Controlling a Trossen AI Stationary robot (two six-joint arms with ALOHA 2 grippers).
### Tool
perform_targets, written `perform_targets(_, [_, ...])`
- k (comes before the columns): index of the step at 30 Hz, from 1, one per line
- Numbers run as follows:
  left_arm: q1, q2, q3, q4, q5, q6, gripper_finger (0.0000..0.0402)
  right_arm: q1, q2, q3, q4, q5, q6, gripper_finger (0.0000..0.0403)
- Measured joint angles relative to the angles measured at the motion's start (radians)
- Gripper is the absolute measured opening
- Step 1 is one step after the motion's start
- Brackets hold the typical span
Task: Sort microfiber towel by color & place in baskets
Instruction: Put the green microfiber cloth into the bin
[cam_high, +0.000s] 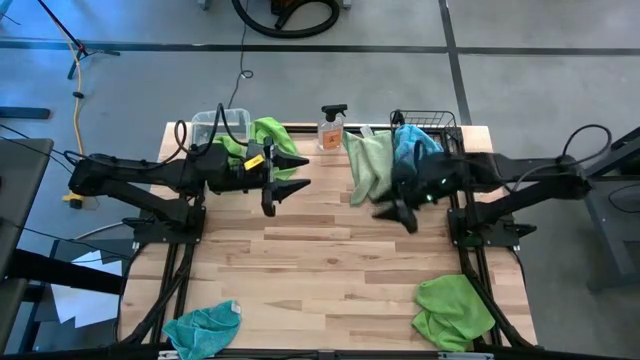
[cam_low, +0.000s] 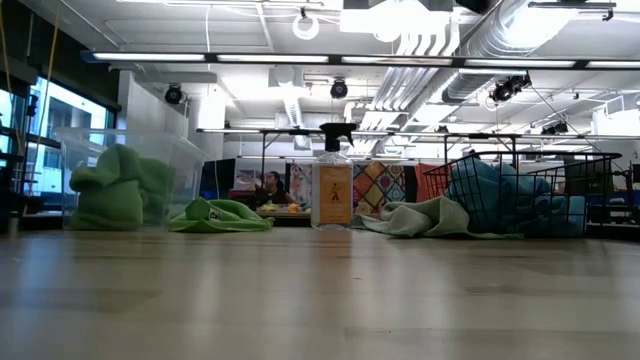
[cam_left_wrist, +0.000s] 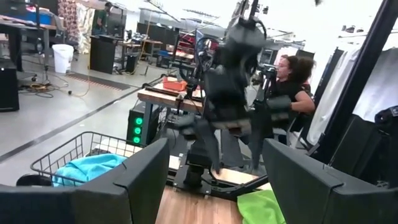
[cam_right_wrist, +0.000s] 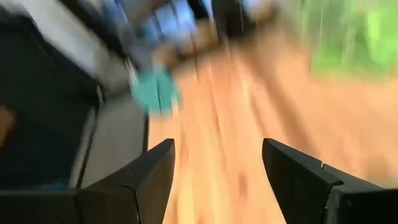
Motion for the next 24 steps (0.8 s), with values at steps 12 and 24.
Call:
perform_targets(12, [0.003, 0.0, 0.0, -0.009, -0.002, 0.01, 0.0245, 0.364, 0.038, -0.179, -0.343, -0.16, 0.672, 0.024])
perform_targets(24, [0.003, 0.0, 0.0, -0.008, 0.001, -0.017, 0.0245, 0.706, 0.069, -0.408, -0.198, -0.195, 1.263, 0.024])
